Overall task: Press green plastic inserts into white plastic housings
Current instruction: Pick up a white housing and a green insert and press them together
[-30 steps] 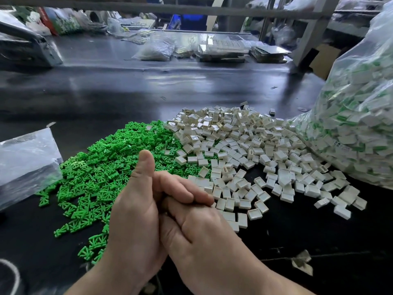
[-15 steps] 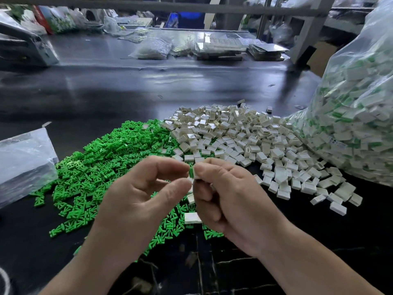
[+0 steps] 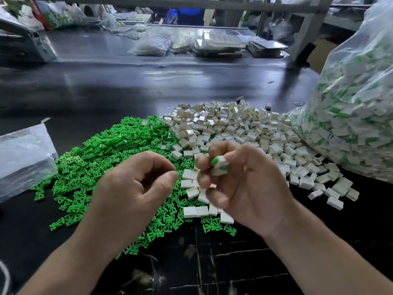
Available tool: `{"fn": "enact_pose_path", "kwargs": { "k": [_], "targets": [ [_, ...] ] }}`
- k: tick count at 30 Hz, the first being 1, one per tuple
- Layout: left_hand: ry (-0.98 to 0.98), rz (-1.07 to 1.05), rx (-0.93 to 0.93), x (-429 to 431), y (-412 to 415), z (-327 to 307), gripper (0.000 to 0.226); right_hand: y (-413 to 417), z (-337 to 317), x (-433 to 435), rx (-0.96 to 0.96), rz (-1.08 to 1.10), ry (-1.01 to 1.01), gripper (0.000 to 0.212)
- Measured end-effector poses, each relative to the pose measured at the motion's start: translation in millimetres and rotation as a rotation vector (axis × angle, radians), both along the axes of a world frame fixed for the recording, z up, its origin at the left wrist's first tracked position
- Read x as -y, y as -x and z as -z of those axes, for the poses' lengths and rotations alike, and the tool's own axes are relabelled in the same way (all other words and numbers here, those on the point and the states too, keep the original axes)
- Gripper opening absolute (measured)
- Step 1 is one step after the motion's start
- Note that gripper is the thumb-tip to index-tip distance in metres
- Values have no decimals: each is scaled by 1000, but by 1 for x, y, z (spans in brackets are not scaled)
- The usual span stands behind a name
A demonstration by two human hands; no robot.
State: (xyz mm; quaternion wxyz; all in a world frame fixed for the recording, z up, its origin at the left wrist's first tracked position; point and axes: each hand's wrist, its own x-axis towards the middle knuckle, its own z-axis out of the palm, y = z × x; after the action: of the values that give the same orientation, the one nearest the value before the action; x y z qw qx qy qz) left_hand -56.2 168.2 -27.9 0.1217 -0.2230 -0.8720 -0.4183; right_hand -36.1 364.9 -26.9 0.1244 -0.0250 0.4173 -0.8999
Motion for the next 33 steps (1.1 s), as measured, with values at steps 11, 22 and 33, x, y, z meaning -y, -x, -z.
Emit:
{"fn": "enact_pose_path", "kwargs": {
  "k": [11, 22, 33],
  "targets": [
    [740, -103, 40, 0, 12, 18, 49, -12, 8, 23, -466, -172, -1945, 34],
    [553, -42, -48, -3, 17, 26, 17, -7, 21, 15, -571, 108, -1803, 24],
    [-330, 71, 372, -7, 10, 20, 21, 2, 6, 3, 155, -22, -377, 22]
  ]
}}
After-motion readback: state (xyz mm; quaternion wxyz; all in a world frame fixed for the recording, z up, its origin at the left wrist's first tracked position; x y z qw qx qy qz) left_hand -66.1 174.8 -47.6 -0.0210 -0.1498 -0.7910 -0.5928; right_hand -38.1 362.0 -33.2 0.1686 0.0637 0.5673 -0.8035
